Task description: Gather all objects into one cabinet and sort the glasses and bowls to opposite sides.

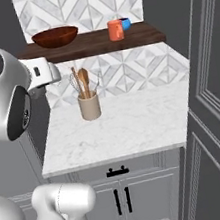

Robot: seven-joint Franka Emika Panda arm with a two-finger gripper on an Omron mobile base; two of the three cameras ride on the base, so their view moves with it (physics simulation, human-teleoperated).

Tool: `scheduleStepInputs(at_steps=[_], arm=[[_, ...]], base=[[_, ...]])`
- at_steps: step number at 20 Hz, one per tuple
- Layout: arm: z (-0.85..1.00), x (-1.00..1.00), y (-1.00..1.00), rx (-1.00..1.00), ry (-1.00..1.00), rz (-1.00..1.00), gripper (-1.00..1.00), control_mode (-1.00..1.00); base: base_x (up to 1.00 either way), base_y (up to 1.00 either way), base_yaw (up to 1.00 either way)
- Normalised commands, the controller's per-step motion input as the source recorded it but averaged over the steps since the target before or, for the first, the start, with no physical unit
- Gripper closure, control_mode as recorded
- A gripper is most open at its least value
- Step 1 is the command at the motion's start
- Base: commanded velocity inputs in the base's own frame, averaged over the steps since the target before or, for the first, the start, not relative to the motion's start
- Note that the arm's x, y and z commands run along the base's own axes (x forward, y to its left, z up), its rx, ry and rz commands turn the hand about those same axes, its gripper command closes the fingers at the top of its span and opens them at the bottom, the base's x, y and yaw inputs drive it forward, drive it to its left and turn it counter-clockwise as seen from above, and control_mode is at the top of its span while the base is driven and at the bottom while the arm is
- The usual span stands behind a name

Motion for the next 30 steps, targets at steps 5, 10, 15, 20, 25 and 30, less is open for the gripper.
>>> scheduleStepInputs(at_steps=[5,10,15,20,25,30], arm=[[0.00,0.00,0.00,0.00,0.00,0.00,1.00,1.00],[0.00,0.00,0.00,0.00,0.00,0.00,1.00,1.00],[0.00,0.00,0.00,0.00,0.00,0.00,1.00,1.00],[0.00,0.00,0.00,0.00,0.00,0.00,1.00,1.00],[0.00,0.00,0.00,0.00,0.00,0.00,1.00,1.00],[0.00,0.00,0.00,0.00,0.00,0.00,1.00,1.00]], base=[[0.00,-0.50,0.09],[0.00,-0.31,0.17],[0.33,-0.32,0.12],[0.61,-0.34,0.04],[0.08,-0.35,0.04],[0.16,-0.41,0.18]])
